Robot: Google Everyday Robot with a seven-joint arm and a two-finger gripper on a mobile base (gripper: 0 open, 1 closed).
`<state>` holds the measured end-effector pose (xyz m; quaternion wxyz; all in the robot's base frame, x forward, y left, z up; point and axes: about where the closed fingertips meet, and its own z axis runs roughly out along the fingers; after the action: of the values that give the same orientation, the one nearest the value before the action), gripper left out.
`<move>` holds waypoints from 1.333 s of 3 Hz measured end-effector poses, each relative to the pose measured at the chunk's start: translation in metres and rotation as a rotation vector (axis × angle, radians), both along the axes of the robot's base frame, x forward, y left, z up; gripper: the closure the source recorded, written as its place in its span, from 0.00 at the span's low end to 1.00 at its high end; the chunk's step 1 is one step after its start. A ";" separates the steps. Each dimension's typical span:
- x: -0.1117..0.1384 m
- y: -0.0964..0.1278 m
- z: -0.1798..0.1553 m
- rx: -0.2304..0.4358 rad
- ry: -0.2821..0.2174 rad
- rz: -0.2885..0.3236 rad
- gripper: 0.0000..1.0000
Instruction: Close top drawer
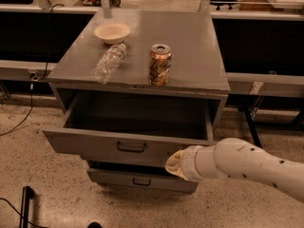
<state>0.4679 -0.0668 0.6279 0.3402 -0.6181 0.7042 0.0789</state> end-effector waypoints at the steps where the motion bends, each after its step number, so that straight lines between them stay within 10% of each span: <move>1: 0.015 -0.003 -0.017 0.038 -0.009 -0.027 1.00; 4: 0.084 -0.057 -0.019 0.088 -0.005 -0.153 1.00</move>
Offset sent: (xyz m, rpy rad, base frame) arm 0.0616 -0.0219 -0.0373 0.1337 -0.0012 -0.0694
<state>0.5521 -0.1234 0.6087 0.3739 -0.5472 0.7444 0.0819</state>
